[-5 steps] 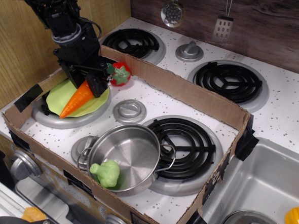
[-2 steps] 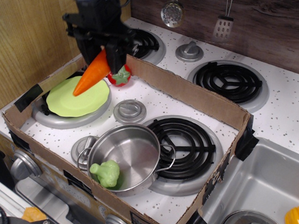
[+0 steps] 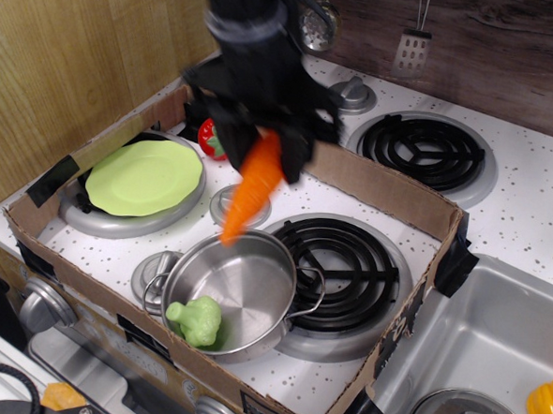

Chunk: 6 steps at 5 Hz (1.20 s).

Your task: Take carrot off plate

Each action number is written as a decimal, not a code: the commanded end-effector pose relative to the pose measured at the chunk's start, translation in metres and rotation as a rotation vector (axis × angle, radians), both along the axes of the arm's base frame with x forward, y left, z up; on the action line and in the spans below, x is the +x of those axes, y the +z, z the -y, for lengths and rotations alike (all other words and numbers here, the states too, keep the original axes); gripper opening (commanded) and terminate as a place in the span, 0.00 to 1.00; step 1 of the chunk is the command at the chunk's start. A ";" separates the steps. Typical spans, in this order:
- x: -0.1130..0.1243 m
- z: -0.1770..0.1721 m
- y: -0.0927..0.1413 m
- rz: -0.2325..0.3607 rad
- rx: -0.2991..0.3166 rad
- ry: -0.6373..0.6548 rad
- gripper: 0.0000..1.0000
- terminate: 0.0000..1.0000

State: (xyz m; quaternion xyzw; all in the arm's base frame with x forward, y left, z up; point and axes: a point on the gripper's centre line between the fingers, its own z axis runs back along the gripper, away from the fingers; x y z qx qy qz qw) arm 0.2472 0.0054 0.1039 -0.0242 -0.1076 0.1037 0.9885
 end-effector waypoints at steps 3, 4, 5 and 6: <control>0.001 0.078 -0.029 0.128 -0.021 -0.012 0.00 0.00; 0.003 0.082 -0.035 0.128 -0.052 -0.029 0.00 0.00; 0.006 0.083 -0.036 0.132 -0.049 -0.060 1.00 0.00; 0.008 0.082 -0.026 0.127 0.022 -0.097 1.00 0.00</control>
